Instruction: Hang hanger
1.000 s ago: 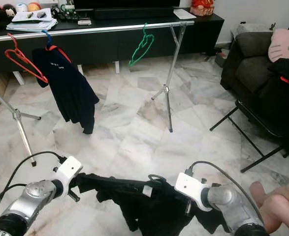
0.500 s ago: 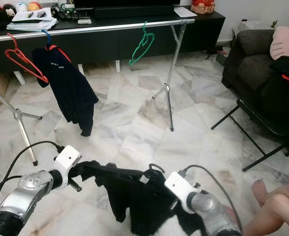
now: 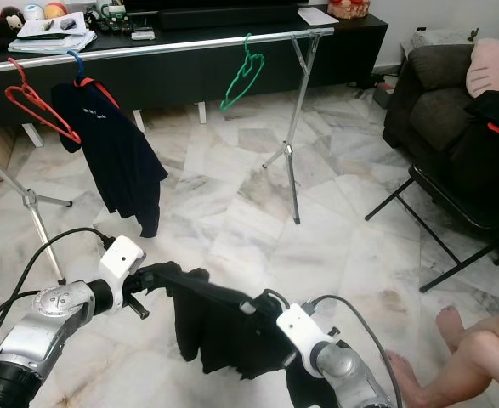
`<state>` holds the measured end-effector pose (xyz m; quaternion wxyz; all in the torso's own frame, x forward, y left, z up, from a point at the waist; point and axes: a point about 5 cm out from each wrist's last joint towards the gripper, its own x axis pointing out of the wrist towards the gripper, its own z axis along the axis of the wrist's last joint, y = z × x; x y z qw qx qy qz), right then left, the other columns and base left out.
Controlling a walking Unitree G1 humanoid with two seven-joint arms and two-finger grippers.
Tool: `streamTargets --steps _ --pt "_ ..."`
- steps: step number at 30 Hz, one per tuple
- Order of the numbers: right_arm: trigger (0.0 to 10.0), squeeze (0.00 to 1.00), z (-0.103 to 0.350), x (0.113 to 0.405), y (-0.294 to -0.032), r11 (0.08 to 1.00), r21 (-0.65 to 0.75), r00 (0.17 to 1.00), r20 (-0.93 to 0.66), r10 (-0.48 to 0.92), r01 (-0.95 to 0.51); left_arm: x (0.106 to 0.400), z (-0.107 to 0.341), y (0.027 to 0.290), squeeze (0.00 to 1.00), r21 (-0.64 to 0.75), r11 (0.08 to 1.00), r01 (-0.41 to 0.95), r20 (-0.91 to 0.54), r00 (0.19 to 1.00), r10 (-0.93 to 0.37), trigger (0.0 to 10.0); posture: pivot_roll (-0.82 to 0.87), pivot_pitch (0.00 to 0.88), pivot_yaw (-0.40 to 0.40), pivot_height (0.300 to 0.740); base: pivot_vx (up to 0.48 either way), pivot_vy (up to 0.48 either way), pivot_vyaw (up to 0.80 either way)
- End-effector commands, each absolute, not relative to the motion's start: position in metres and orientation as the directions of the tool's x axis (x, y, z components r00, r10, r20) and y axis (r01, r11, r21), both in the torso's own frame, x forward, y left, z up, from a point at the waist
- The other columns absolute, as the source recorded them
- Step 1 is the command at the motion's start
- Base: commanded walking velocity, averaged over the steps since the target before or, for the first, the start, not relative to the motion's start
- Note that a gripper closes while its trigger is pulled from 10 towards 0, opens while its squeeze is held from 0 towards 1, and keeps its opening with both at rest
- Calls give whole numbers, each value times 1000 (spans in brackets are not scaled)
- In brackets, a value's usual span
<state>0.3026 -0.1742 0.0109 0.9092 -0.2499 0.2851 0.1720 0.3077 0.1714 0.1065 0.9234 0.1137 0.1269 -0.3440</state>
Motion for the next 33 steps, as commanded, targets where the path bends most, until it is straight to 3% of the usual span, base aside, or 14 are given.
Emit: streamTargets --steps 1,4,7,10,13,20,26,28,32,33 --pt "0 0 11 304 -184 860 -358 803 -588 95 -363 303 107 170 0 115 706 699 -327 697 -638 10000 -33 162 0 740 0 0 0" --pt "0 0 11 305 -170 878 -263 785 -593 179 -399 302 104 167 0 148 704 695 -347 703 -621 10000 -31 162 -2 740 0 0 0" --pt "0 0 6 299 -158 827 -234 728 -629 272 -511 316 111 170 0 198 784 588 -295 799 -524 10000 -33 162 -6 740 0 0 0" --pt "0 0 4 295 -158 823 -202 702 -648 295 -532 326 117 174 0 230 832 505 -260 856 -447 10000 -35 162 -7 740 0 0 0" --pt "0 0 -3 284 -156 743 -142 599 -698 393 -654 342 140 184 0 267 902 338 -132 940 -313 10000 -38 160 -9 740 0 0 0" --pt "0 0 -3 277 -161 703 -71 537 -701 469 -707 349 147 194 0 325 912 250 -106 968 -228 10000 -42 157 -11 740 0 0 0" --pt "0 0 3 267 -162 620 35 441 -671 596 -784 351 135 201 0 426 882 202 -171 975 -141 10000 -44 155 -13 740 0 0 0" --pt "0 0 12 260 -165 552 101 379 -625 682 -827 352 120 203 0 467 861 200 -235 967 -97 10000 -47 154 -12 740 0 0 0" --pt "0 0 22 255 -170 522 136 358 -583 729 -842 350 104 201 0 487 841 236 -295 951 -97 10000 -51 154 -10 740 0 0 0" --pt "0 0 22 259 -174 556 108 401 -582 707 -824 348 100 200 0 484 840 244 -310 946 -96 10000 -52 154 -9 740 0 0 0"
